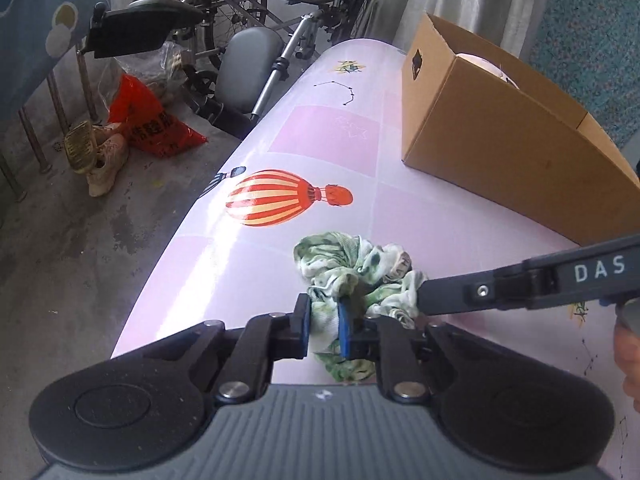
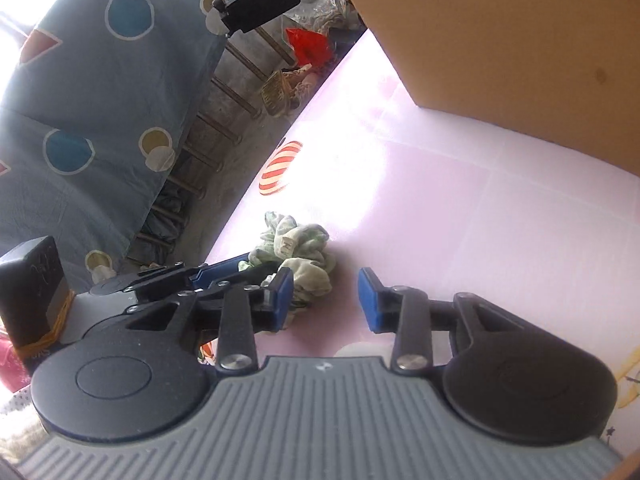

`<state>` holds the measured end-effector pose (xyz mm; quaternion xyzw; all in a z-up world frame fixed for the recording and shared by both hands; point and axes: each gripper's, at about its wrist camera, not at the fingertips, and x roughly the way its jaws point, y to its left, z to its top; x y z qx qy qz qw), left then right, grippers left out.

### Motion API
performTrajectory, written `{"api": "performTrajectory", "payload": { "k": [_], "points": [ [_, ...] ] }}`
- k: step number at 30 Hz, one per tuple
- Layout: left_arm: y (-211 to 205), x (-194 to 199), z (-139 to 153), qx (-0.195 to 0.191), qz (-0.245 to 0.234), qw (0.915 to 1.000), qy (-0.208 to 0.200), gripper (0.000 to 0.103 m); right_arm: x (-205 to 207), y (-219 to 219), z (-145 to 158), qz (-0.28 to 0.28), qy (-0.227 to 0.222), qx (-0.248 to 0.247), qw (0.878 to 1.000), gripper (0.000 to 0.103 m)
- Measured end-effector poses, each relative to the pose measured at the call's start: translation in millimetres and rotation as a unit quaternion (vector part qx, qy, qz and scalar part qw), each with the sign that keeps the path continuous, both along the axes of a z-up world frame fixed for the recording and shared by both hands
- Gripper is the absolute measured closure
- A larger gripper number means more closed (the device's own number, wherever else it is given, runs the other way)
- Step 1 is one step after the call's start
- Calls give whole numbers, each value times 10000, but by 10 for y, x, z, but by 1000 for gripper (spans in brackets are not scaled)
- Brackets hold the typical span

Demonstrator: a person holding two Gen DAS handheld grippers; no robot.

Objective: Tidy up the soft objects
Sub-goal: 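Close both grippers on the green scrunchie, then lift the scrunchie with both grippers and carry it into the box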

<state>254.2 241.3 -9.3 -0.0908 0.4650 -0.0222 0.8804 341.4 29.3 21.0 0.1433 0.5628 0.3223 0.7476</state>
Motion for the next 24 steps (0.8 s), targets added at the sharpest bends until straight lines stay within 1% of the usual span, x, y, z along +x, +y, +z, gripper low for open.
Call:
{"api": "performTrajectory", "payload": {
  "k": [1,3,5,7,9,12,13,15,16,18,20,21,23,24],
  "points": [
    [-11,-20,10,9,-1,10000,-17,91,-2,52,-36,-13,43,1,10000,68],
    [-14,-40,34,-102,2,9999,-57,91,-4,136,-122,-19,139,135,9998,74],
    [-33,-68,54,-176,-130,9997,-93,91,-47,182,-187,-79,195,216,9995,92],
    [-88,-99,87,11,-251,9995,-171,91,-99,208,-188,-98,68,158,9998,98],
    [-127,-118,133,107,-352,9990,-261,91,-149,194,-118,-61,-153,122,9998,99],
    [-190,-138,286,201,-502,9974,-486,91,-164,81,20,-98,-297,293,9991,99],
    [-217,-146,342,239,-550,9966,-561,91,-156,50,56,-29,-294,391,9988,99],
    [-279,-126,465,271,-647,9949,-723,91,-124,-70,107,-196,-225,602,9977,98],
    [-312,-111,531,227,-703,9941,-796,91,-114,-131,118,-229,-159,752,9968,95],
    [-372,-96,663,168,-736,9925,-961,91,-94,-319,140,-499,-18,1061,9931,93],
    [-437,-72,796,75,-824,9906,-1089,91,-76,-521,167,-703,67,1350,9883,82],
    [-471,-57,861,5,-877,9895,-1152,91,-72,-606,184,-802,78,1431,9864,81],
    [-556,-23,990,-74,-969,9872,-1264,91,-65,-797,216,-970,84,1758,9796,75],
    [-601,2,1040,-96,-1037,9857,-1326,91,-62,-884,227,-1044,101,1953,9751,74]
  ]
}}
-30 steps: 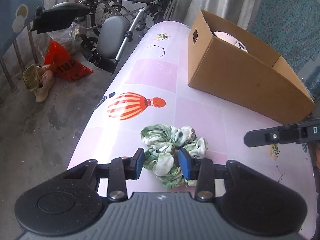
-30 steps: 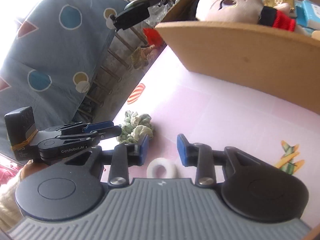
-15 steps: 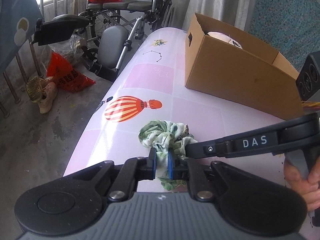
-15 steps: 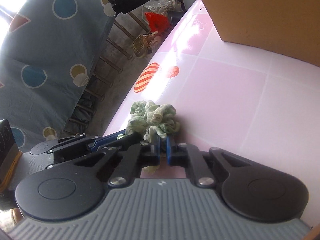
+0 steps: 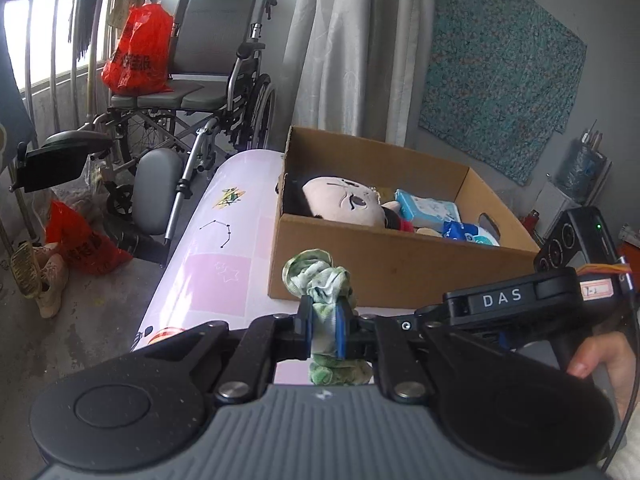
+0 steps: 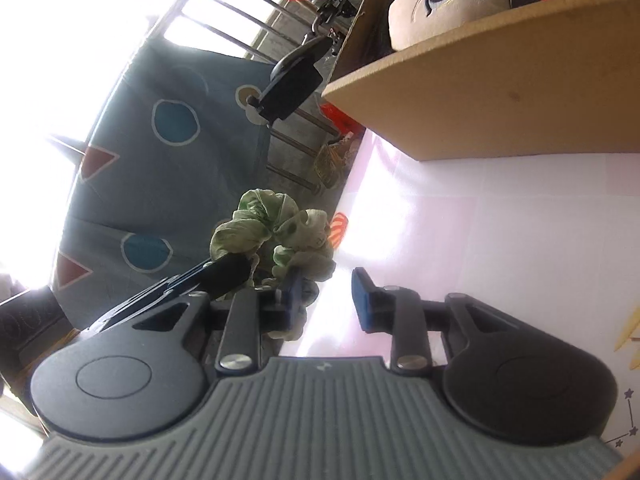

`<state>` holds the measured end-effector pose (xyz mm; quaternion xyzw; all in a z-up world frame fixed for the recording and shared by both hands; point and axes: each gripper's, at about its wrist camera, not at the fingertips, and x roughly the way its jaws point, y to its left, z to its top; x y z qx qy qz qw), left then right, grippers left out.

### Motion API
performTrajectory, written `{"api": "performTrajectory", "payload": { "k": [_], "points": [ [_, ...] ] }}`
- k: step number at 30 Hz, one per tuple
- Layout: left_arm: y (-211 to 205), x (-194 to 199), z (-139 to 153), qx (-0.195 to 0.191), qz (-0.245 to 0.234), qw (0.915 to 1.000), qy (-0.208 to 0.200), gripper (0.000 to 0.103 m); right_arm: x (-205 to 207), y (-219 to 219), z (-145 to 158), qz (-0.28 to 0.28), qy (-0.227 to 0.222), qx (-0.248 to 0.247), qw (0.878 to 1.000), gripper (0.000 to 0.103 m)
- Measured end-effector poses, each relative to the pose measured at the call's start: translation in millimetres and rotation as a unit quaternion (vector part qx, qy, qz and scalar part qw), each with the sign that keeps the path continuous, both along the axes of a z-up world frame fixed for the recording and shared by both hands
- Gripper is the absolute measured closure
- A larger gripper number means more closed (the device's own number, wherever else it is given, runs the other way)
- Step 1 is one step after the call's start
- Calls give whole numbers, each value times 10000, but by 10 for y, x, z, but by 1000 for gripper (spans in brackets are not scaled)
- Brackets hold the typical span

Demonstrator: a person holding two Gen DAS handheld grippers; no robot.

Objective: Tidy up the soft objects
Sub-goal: 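Lift the scrunchie with both grippers and carry it into the box, then open both grippers to drop the scrunchie in the box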

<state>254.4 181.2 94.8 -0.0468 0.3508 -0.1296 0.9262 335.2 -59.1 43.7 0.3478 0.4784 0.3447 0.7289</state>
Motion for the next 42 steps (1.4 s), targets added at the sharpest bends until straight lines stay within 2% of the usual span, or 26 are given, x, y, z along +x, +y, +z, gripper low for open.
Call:
{"api": "performTrajectory", "payload": {
  "k": [3,4,6,7,10,12,13,14,16,20,23,25,26,27,28,31,34,37,39,41,42],
  "points": [
    [-142,90,123,-56,-134,9997,-186,91,21,-288,2,-353,120,703,9968,67],
    [-189,138,163,-160,-187,9995,-185,91,15,-388,25,-519,100,863,9949,61],
    [-246,260,210,-438,-315,9985,-123,92,-24,-463,183,-674,-375,625,9951,60],
    [-296,316,239,-466,-379,9981,-143,92,-38,-492,290,-710,-677,472,9941,60],
    [-456,524,355,-380,-483,9974,-374,92,74,-608,524,-878,-1000,420,9902,61],
    [-527,713,431,-447,-470,9970,-422,92,249,-676,652,-982,-1145,280,9882,69],
    [-556,841,468,-521,-495,9963,-465,92,393,-709,723,-1076,-1170,-4,9873,89],
    [-587,988,490,-555,-533,9961,-429,92,570,-723,788,-1180,-1154,-413,9854,91],
    [-658,1360,482,-492,-451,9975,-215,92,884,-713,863,-1290,-1305,-885,9790,93],
    [-805,2168,321,-17,-27,10000,-13,92,1622,-590,912,-1121,-1365,-1415,9741,93],
    [-919,2710,118,326,156,9990,249,93,2258,-440,790,-1135,-1153,-1912,9681,92],
    [-994,3016,-36,619,303,9967,425,93,2682,-321,589,-1049,-814,-2403,9616,88],
    [-1018,3156,-106,662,315,9956,582,93,2829,-312,467,-1113,-527,-2575,9584,81],
    [-1046,3275,-169,709,434,9943,667,93,2918,-314,365,-1242,-323,-2686,9547,81],
    [-1084,3330,-222,810,487,9931,688,93,2982,-313,280,-1312,-221,-2830,9498,82],
    [-1211,3498,-379,1314,490,9875,723,93,3095,-321,137,-1158,-429,-3153,9409,81],
    [-1233,3619,-506,1247,533,9861,958,92,3084,-386,36,-1263,-348,-3003,9448,82],
    [-1314,3670,-574,1430,374,9842,972,90,3023,-420,22,-1300,-459,-3123,9399,81],
    [-1383,3674,-581,1645,272,9818,910,82,2917,-503,50,-1269,-566,-3084,9411,81],
    [-1448,3708,-626,1911,174,9757,1062,79,2855,-563,43,-1251,-518,-3022,9436,81],
    [-1473,3706,-635,2031,148,9730,1085,69,2830,-580,39,-1256,-509,-3001,9442,81]
  ]
}}
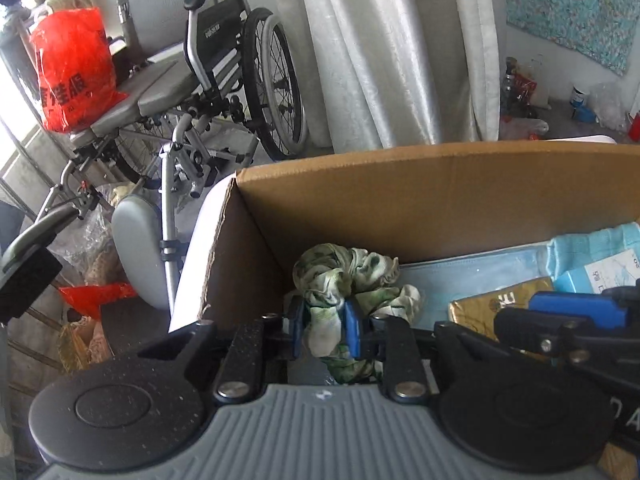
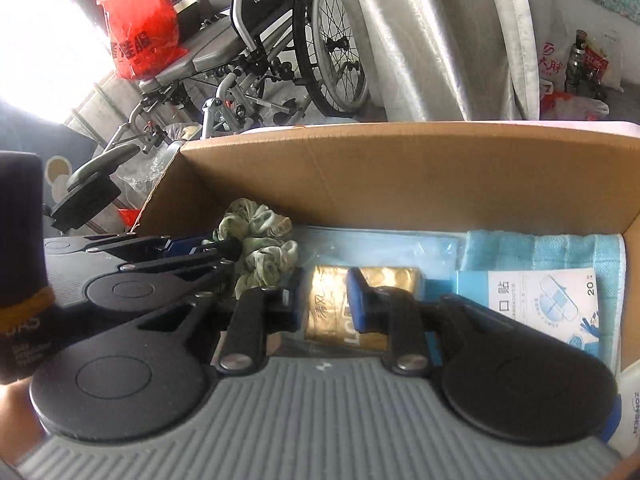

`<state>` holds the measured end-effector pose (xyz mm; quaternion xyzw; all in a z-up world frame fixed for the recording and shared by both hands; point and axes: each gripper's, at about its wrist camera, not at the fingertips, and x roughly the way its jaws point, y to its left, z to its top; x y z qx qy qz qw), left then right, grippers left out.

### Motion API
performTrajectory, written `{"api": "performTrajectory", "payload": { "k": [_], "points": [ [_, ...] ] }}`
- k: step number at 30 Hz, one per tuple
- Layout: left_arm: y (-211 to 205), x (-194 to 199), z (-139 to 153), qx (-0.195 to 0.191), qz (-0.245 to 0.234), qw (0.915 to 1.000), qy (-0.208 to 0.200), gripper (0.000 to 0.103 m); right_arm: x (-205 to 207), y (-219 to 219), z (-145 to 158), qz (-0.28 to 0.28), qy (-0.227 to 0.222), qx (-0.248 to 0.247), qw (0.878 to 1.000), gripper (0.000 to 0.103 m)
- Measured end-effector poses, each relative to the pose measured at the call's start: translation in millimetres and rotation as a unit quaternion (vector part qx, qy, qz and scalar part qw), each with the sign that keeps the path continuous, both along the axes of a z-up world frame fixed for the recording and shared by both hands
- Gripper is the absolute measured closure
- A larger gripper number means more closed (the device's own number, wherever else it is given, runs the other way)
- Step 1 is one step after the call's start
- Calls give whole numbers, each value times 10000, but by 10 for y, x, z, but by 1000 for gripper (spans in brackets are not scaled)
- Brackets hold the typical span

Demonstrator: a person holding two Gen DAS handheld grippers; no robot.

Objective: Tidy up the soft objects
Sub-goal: 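Open both grippers to drop the scrunchie in the box, then withdraw both tools and move over the white tape roll, then close both grippers on the white tape roll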

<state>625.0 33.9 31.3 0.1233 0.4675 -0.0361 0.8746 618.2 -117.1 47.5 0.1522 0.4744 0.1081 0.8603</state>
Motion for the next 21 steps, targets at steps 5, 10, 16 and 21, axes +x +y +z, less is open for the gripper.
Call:
{"api": "performTrajectory", "payload": {
  "k": [5,10,16,21],
  "points": [
    [-54,-316,239,-97,-37,9956,-928,47,-325,-165,218,317,-66,104,9994,81],
    [141,-1084,723,-738,-448,9839,-1568,53,-1079,-424,906,900,-688,66,9935,81],
    [721,-2676,946,-1464,-843,9793,-1111,61,-2525,-434,1286,1781,-999,550,9774,79],
    [1043,-3661,226,-1209,-713,9898,-258,85,-3209,-36,717,2137,-236,690,9742,79]
  ]
}}
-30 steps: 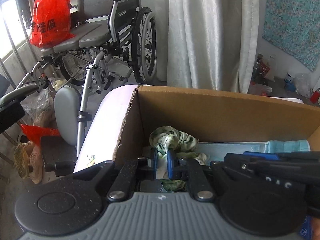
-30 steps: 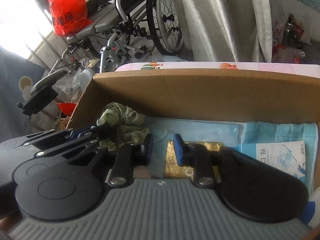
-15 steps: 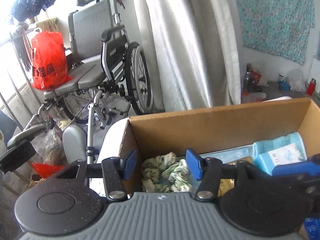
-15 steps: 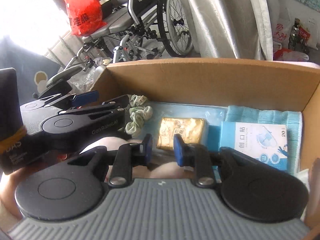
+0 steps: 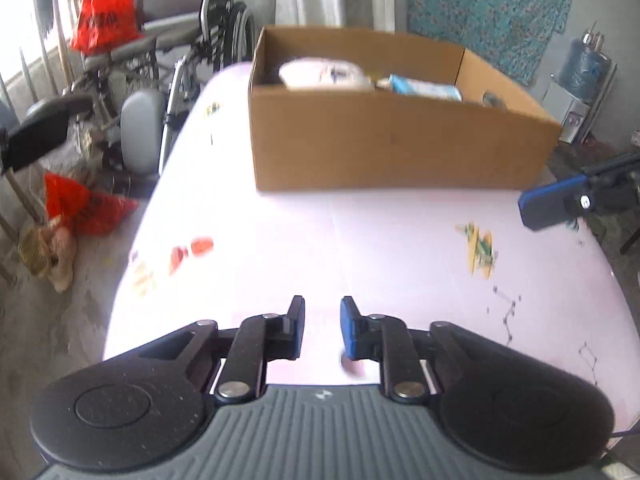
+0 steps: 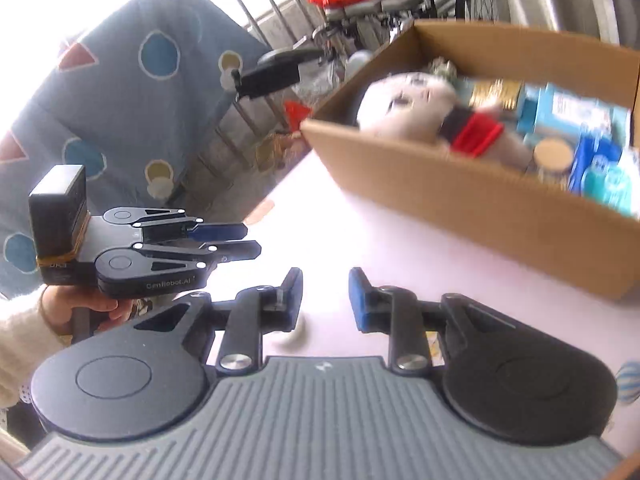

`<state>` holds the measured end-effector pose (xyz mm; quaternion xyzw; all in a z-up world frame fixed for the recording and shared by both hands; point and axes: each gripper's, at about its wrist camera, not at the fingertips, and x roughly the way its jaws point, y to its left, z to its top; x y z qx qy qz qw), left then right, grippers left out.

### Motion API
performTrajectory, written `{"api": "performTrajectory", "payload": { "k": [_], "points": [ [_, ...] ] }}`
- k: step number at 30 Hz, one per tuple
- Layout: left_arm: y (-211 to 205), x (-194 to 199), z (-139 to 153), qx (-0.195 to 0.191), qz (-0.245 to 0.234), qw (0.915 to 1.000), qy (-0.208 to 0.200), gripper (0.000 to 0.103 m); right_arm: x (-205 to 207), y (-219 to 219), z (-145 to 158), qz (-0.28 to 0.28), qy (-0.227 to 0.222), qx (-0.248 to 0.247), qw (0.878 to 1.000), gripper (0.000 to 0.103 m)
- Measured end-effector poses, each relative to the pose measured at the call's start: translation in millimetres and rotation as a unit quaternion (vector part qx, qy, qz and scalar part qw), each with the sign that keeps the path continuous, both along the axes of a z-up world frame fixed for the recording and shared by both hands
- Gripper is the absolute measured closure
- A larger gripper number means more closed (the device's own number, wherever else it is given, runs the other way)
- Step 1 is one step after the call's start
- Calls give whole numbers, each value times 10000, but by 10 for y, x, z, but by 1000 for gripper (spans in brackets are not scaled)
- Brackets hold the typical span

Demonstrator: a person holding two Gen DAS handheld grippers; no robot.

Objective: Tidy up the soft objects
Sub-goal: 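Close both grippers on the white tape roll, then lift the tape roll with both grippers and carry it into the box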

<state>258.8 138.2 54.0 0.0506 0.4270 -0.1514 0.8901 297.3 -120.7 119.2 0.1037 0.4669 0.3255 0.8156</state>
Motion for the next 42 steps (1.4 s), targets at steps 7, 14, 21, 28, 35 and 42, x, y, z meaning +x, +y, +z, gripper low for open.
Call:
{"api": "performTrajectory", "payload": {
  "k": [7,14,21,28,35,42],
  "points": [
    [256,-412,-654,-546,650,9955,431,76,-231,456,-820,-534,737,392,9951,78],
    [190,-433,-744,-776,935,9915,458,89,-238,689,-1082,-619,1137,461,9905,75],
    [128,-491,-760,-795,701,9939,298,89,-249,732,-1199,-620,1115,649,9897,75],
    [-10,-549,-683,-569,401,9975,120,89,-346,601,-1150,-840,781,609,9915,93],
    [-422,-65,105,-826,-279,9938,-684,89,-5,-55,-190,-1325,-293,713,9882,94],
    [-1364,1618,545,-938,-1018,9898,-324,89,1268,-913,239,-1968,-474,-55,9793,93]
  ]
}}
